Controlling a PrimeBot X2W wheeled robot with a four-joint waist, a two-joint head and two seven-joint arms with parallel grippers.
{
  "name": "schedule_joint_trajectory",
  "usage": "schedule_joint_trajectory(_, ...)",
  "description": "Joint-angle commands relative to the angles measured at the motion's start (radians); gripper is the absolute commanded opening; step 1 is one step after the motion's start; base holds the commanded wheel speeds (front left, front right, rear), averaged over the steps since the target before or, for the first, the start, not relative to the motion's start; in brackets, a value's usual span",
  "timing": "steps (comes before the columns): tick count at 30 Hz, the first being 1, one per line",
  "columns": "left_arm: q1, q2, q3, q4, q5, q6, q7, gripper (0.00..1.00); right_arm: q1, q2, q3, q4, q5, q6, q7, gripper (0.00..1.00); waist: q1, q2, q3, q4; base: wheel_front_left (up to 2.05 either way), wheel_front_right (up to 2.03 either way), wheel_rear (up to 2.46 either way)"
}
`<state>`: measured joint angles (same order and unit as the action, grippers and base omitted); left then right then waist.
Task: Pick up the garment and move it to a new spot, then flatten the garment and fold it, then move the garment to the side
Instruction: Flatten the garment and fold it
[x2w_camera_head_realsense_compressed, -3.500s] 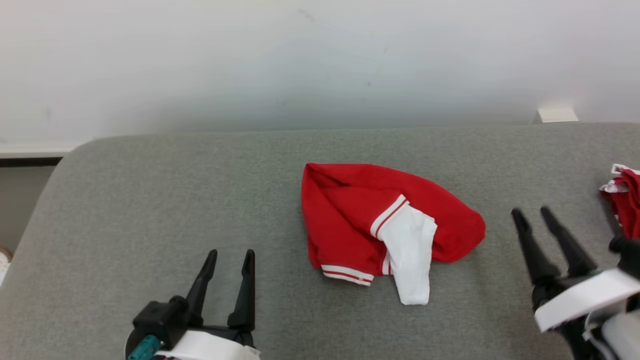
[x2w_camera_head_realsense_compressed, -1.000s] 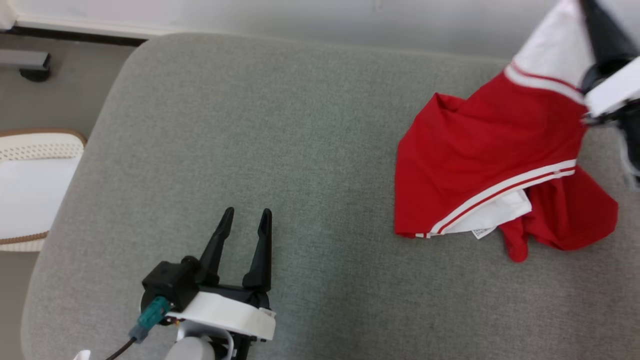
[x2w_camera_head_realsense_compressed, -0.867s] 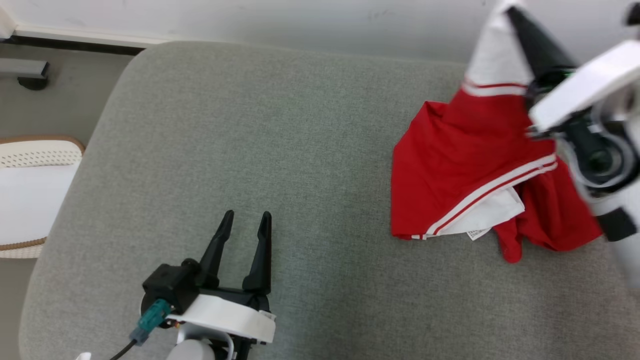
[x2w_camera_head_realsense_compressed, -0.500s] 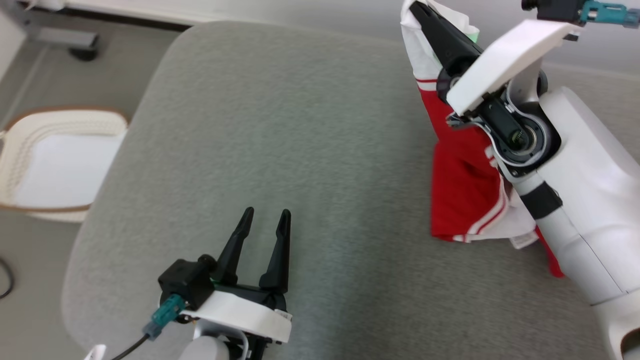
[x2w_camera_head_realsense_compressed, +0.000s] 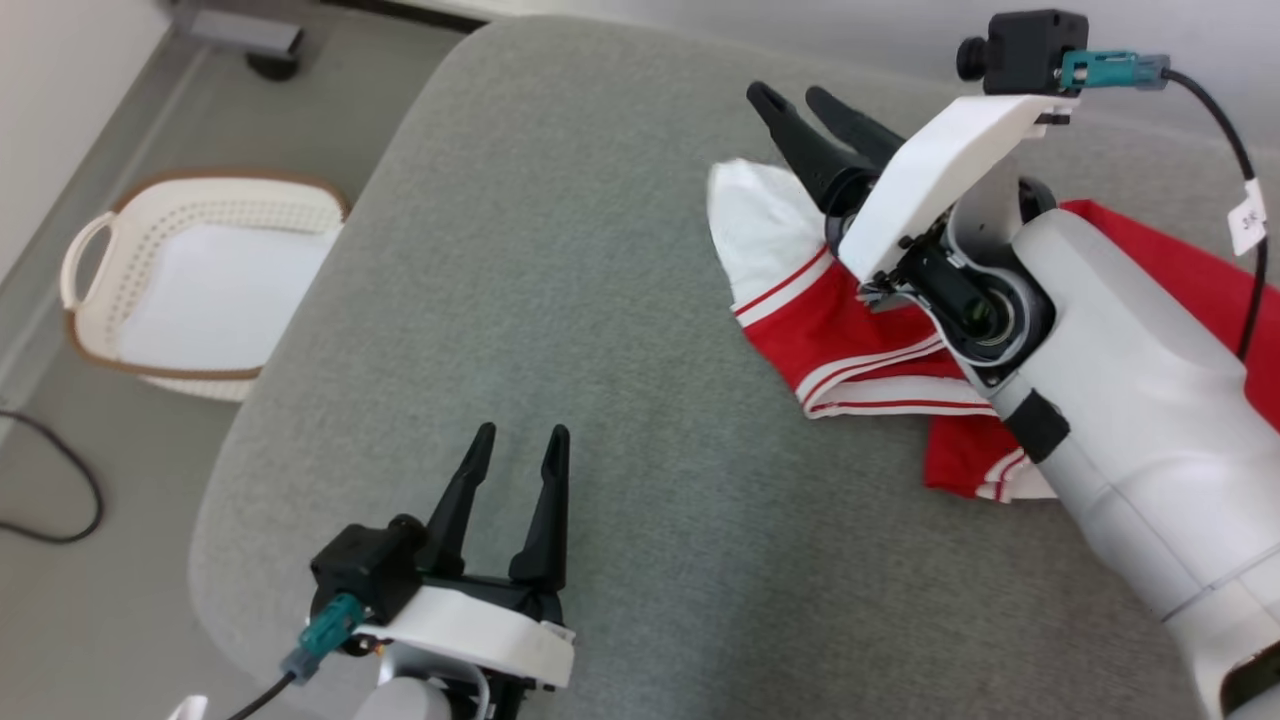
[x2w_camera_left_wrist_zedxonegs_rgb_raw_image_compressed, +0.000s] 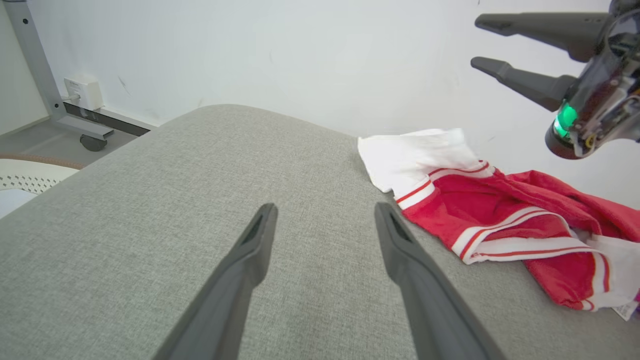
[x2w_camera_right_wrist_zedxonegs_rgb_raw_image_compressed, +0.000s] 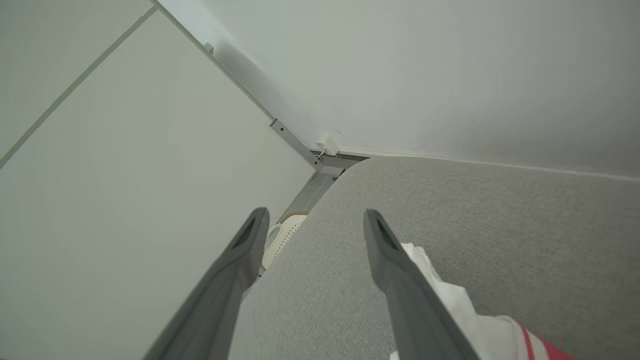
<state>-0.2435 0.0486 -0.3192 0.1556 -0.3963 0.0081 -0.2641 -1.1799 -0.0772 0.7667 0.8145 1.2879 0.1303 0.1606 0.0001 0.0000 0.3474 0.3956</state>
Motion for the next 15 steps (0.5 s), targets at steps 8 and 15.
schedule_joint_trajectory(8,0.06,0.004,0.078,0.026,0.072,-0.025,0.0,1.0,0.106,-0.179,0.045,-0.218,0.007,0.0,-0.133,1.0,-0.0001,0.0,-0.187,-0.21,0.0,0.0,0.0)
schedule_joint_trajectory(15,0.097,0.004,0.113,0.034,0.104,-0.039,0.0,1.0,0.287,-0.37,0.058,-0.336,-0.042,0.0,-0.301,1.0,-0.0001,0.0,-0.254,-0.323,0.0,0.0,0.0)
